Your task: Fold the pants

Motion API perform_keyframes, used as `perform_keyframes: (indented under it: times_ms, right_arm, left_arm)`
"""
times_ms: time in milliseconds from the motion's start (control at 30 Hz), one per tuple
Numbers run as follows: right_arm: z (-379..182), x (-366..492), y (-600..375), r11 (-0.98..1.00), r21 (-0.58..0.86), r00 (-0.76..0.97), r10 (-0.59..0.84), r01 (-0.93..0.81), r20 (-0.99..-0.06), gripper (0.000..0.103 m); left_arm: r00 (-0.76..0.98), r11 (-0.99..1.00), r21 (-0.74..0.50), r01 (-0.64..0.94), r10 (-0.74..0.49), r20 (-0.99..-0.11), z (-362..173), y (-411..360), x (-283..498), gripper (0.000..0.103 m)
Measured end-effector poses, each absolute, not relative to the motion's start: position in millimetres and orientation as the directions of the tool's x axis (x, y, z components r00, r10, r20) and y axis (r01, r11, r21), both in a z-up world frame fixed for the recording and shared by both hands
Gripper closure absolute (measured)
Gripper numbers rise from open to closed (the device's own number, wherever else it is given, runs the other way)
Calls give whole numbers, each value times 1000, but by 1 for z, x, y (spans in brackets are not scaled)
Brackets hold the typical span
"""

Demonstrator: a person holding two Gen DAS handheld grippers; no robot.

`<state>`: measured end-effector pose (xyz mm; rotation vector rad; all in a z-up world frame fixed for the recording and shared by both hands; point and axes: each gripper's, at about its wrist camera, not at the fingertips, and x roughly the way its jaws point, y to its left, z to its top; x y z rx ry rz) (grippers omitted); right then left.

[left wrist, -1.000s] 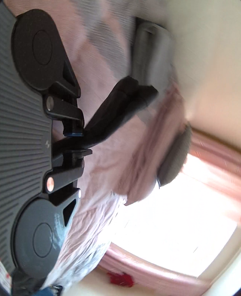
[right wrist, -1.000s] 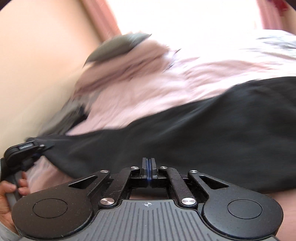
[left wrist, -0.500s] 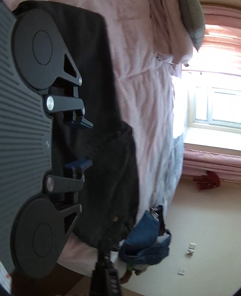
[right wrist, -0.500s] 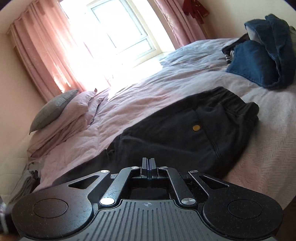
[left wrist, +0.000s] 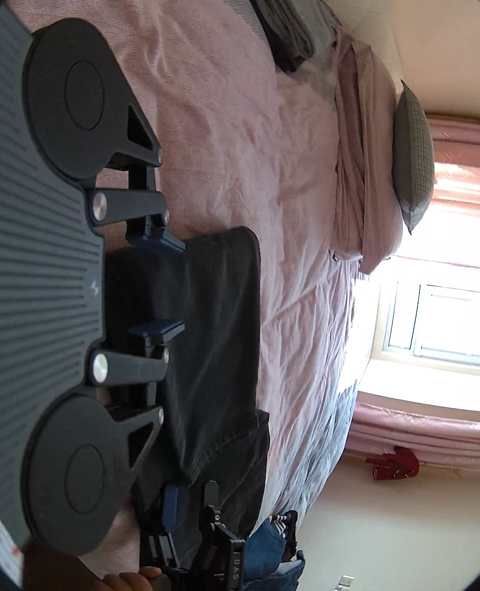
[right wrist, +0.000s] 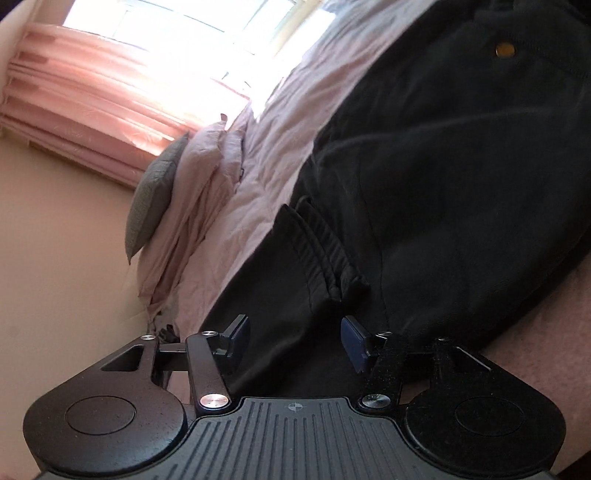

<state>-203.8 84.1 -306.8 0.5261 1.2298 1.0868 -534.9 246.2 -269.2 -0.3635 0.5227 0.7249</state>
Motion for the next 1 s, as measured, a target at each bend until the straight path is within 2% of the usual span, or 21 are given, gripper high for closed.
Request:
perform_keyframes:
  times_ms: [200,233,267,300,367,433,533,633,700,733,800,833,933,1000]
  right_arm:
    - [-310,-204,110,547,752,21,813,-368,-582,51]
    - [-311,-203,113,568,740,36,801,-360,-597,55]
    - [-310,-203,114,587,727,52,789,-356,-612,80]
    - [-309,-204,115,587,718,65,789,-375,-611,95]
    - [-301,-213,110,541,703,97,819,-461,-566,96]
    - [-275,-237,99,500,596,179,838,-629,-515,96]
    - [-265,-256,87,565,496,243,784,-659,-571,96]
    - [-297,-251,96,622,462,227,718,-632,-658,95]
    - [-304,-245,95,612,483,227,736,-626,-638,94]
    - [-303,-242,93,611,487,217,735,-624,-643,92]
    - [-291,-240,92,626,456,243,720,-633,-650,75]
    - [-283,-246,92,646,410,294,703,-644,-648,62]
    - [-262,-262,89,659,257,439,694,-707,-571,60]
    - [-257,-263,103,598,200,423,729,-776,-537,60]
  left_arm:
    - [655,666,-232,-709,500,-567,-282,260,-547,64]
    - [654,664,-234,-710,499,-568,-283,261,-546,64]
    - [653,663,-233,-711,500,-569,-284,262,-545,64]
    - [652,663,-232,-712,501,-569,-286,263,-545,64]
    - [650,662,-233,-713,498,-574,-288,267,-545,63]
    - [653,663,-236,-710,495,-574,-289,271,-546,64]
    - [643,678,-200,-707,500,-580,-290,273,-540,69]
    - [635,693,-170,-701,498,-590,-290,274,-533,71]
    - [635,703,-157,-693,494,-594,-288,274,-532,74]
    - [635,709,-146,-690,495,-593,-285,275,-532,77]
    - [627,710,-125,-693,507,-591,-277,279,-533,80]
    - [625,708,-121,-695,514,-587,-272,283,-534,80]
    - [628,706,-114,-699,531,-569,-258,299,-525,81]
    - [635,721,-99,-686,527,-566,-252,310,-509,81]
